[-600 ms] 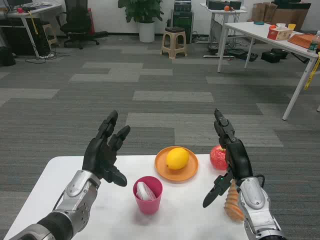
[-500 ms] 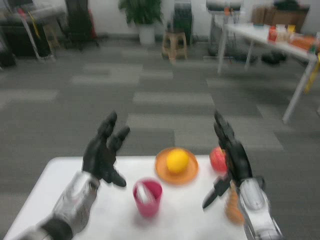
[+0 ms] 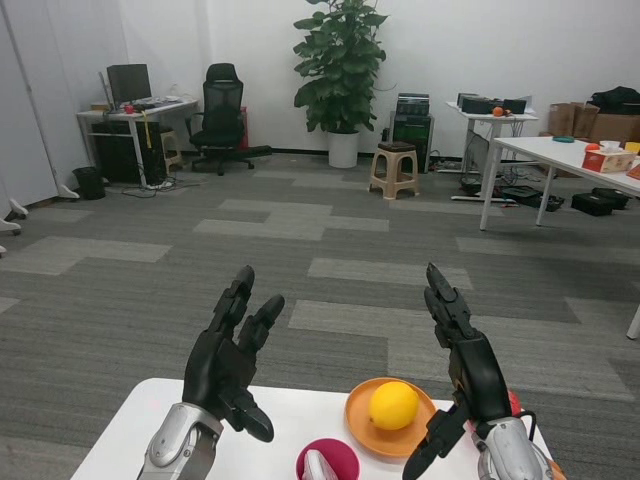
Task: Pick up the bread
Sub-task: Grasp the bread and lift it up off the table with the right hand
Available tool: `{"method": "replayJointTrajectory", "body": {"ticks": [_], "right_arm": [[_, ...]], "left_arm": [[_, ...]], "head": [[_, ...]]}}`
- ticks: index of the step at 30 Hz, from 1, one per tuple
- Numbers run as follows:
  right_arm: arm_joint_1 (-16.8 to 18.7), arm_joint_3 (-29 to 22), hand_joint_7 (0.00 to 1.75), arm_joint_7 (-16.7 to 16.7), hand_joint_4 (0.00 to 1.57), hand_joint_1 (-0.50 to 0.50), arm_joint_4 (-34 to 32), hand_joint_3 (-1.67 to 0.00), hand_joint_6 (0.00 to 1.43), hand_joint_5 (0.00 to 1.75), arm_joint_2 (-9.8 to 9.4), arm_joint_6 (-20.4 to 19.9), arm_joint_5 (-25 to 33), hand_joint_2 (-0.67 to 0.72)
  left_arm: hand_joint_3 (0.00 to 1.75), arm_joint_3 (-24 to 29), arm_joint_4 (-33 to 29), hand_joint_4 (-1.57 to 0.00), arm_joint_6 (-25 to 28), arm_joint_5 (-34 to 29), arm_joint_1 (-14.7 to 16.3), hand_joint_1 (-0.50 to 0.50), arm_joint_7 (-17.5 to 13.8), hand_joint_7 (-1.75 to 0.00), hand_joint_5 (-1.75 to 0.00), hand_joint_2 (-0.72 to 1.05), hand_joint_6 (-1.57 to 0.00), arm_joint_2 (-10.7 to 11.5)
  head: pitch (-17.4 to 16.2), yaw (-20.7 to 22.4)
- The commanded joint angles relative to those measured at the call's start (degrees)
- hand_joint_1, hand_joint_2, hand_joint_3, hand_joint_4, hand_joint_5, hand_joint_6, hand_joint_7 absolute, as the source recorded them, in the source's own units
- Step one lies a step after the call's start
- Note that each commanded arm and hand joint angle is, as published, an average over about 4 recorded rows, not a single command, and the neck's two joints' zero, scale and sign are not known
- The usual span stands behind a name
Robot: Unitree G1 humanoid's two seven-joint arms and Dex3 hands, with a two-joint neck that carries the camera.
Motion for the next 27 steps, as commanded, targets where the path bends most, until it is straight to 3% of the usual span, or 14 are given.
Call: {"method": "replayJointTrajectory", "body": {"ticks": [1, 8, 12, 16, 19, 23, 27], "right_arm": [[0.5, -0.4, 0.00, -0.1, 0.00, -0.42, 0.1, 0.00, 0.00, 0.00, -0.51, -0.2, 0.6, 0.72], [0.5, -0.6, 0.00, 1.4, 0.00, -0.42, 1.5, 0.00, 0.00, 0.00, -3.30, -0.1, 0.6, 0.71], [0.4, -0.2, 0.00, 2.7, 0.00, -0.42, 2.4, 0.00, 0.00, 0.00, -6.02, 0.7, 0.6, 0.66], [0.3, -0.6, 0.00, 6.0, 0.00, -0.42, 2.7, 0.00, 0.00, 0.00, -7.34, 2.4, 0.5, 0.66], [0.4, -2.1, 0.00, 8.6, 0.00, -0.42, 2.6, 0.00, 0.00, 0.00, -7.83, 3.9, 0.5, 0.66], [1.1, -3.5, 0.00, 10.0, 0.00, -0.42, 2.7, 0.00, 0.00, 0.00, -9.01, 4.6, 0.4, 0.60], [1.8, -4.5, 0.00, 10.7, 0.00, -0.42, 2.7, 0.00, 0.00, 0.00, -9.58, 5.1, 0.4, 0.60]], "left_arm": [[0.09, 0.2, -0.2, 0.00, -0.1, 0.0, 0.5, 0.50, 0.2, 0.00, -0.51, -0.46, 0.00, 0.4], [0.09, 0.5, 0.1, 0.00, -0.1, 0.0, 0.8, 0.50, 0.2, 0.00, -0.51, -0.46, 0.00, 0.4], [0.09, 0.4, 0.1, 0.00, 0.4, 0.1, 1.1, 0.50, 0.1, 0.00, -0.51, -0.46, 0.00, 0.8], [0.09, -0.3, 0.5, 0.00, 0.7, -0.1, 1.3, 0.50, 0.0, 0.00, -0.44, -0.44, 0.00, 1.7], [0.09, -0.9, 1.1, 0.00, 0.8, -0.5, 1.7, 0.50, 0.0, 0.00, -0.41, -0.41, 0.00, 2.4], [0.09, -1.2, 1.8, 0.00, 1.3, -0.8, 2.5, 0.50, 0.0, 0.00, -0.41, -0.37, 0.00, 2.9], [0.09, -2.0, 2.9, 0.00, 1.3, -1.3, 2.6, 0.50, 0.0, 0.00, -0.41, -0.37, 0.00, 3.1]], "head": [[-1.9, -1.1], [-9.8, -3.3], [-10.4, -3.4], [-19.2, -3.5], [-19.6, -2.4], [-22.8, 0.8], [-24.0, 0.2]]}}
